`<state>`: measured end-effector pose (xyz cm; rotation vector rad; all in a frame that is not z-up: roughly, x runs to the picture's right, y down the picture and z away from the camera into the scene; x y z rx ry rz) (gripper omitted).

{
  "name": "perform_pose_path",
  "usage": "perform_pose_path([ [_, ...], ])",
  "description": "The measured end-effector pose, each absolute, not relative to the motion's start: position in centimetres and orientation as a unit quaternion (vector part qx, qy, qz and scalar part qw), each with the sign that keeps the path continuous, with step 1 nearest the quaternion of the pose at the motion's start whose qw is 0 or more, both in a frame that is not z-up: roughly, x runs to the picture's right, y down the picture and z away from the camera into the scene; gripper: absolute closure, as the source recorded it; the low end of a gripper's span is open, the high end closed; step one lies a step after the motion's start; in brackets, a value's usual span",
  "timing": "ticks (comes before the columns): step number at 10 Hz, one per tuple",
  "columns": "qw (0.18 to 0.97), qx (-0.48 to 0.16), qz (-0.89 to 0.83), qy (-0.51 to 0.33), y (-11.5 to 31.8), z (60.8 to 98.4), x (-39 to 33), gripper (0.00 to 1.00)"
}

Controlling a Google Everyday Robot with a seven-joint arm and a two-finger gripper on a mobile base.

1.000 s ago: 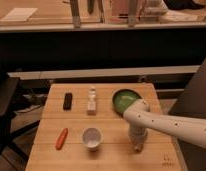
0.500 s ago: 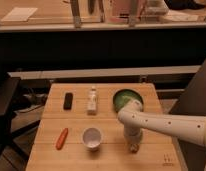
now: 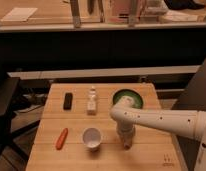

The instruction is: Wipe the white sponge on the table

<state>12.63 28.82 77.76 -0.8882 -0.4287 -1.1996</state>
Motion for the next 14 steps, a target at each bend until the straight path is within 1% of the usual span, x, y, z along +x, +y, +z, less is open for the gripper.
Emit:
perform_pose_path([
  [3,0.724,-0.375,-0.545,-0.193,25.3,78.2,11.2,0.96],
  [5,0.734,-0.367,-0.539,-0.191,22.8,79.6,12.4,0.96],
  [7,0.748,-0.364,-0.522,-0.189,21.8,80.4,14.4,0.96],
  [10,0.770,-0.363,-0.490,-0.189,21.8,80.7,18.3,0.96],
  [13,0.792,-0.368,-0.451,-0.186,22.9,80.3,22.5,0.96],
  [14,0.799,-0.368,-0.439,-0.185,23.9,79.7,23.8,0.96],
])
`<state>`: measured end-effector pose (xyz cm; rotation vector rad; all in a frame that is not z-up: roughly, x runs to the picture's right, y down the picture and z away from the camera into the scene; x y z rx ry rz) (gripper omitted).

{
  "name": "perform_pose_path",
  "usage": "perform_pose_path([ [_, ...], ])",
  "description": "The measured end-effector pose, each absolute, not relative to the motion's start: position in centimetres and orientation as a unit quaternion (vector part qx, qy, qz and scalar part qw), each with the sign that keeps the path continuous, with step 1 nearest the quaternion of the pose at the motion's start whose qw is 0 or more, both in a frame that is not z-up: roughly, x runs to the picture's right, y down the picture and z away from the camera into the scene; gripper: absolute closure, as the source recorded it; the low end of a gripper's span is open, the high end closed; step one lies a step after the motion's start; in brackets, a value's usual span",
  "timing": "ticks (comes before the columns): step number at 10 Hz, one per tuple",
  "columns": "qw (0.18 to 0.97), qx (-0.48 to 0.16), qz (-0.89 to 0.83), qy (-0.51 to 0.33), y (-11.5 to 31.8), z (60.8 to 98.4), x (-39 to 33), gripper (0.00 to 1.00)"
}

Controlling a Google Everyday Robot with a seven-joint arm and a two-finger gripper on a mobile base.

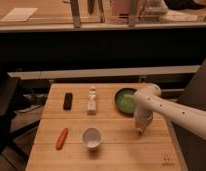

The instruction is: Wipe the white sponge on the table

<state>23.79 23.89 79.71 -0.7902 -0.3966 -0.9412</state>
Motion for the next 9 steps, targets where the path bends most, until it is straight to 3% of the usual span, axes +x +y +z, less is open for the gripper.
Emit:
perform_pose_path([
  [4,0.794,-0.383,-0.436,-0.185,27.4,77.9,24.6,0.96],
  [9,0.787,-0.376,-0.451,-0.187,25.9,78.9,21.6,0.96],
])
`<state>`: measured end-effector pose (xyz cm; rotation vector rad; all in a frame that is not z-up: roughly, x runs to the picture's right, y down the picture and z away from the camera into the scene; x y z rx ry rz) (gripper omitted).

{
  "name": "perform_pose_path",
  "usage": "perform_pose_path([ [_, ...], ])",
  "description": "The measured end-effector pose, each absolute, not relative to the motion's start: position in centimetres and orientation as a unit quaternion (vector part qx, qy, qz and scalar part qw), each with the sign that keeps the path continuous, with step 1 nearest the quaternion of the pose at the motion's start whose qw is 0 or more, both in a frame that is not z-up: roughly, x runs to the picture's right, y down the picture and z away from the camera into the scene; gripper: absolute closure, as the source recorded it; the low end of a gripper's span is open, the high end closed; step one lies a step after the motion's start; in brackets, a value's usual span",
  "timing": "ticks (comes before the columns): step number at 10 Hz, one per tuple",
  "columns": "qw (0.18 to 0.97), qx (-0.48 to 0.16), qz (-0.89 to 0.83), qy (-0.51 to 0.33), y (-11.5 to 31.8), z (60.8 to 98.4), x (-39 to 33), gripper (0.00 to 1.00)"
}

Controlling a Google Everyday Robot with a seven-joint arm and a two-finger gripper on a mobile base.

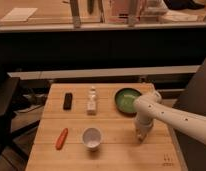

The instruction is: Wipe the white sponge on the table

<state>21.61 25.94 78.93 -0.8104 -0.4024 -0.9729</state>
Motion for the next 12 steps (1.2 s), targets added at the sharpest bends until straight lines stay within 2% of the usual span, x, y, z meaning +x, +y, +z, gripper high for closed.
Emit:
perform_pose_path([
  [12,0.784,-0.378,-0.457,-0.184,25.9,79.9,18.9,0.96],
])
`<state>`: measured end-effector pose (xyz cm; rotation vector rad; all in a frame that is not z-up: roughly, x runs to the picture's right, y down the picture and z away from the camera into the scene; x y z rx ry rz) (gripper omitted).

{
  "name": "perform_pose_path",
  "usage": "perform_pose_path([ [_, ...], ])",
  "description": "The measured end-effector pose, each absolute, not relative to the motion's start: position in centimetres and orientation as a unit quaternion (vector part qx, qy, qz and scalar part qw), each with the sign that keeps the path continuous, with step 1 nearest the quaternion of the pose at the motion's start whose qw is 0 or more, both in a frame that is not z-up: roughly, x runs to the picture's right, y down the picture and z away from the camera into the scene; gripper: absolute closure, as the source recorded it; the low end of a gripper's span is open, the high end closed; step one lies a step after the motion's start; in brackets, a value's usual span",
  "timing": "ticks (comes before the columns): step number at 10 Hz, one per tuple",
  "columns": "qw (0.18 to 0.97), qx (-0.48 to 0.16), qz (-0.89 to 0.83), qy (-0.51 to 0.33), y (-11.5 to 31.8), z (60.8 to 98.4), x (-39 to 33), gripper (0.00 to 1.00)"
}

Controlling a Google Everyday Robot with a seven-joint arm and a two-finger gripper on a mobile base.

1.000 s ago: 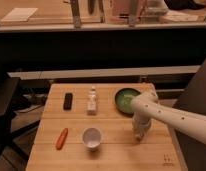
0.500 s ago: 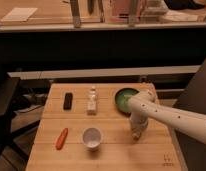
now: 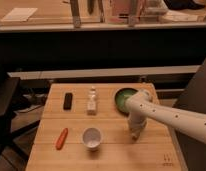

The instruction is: Wipe the white sponge on the table

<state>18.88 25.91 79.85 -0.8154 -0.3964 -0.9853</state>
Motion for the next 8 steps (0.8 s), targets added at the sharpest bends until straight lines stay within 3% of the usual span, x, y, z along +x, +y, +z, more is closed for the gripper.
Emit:
perform_pose_path([
  [8,0.781,-0.379,-0.461,-0.186,25.82,80.25,18.90,0.96],
])
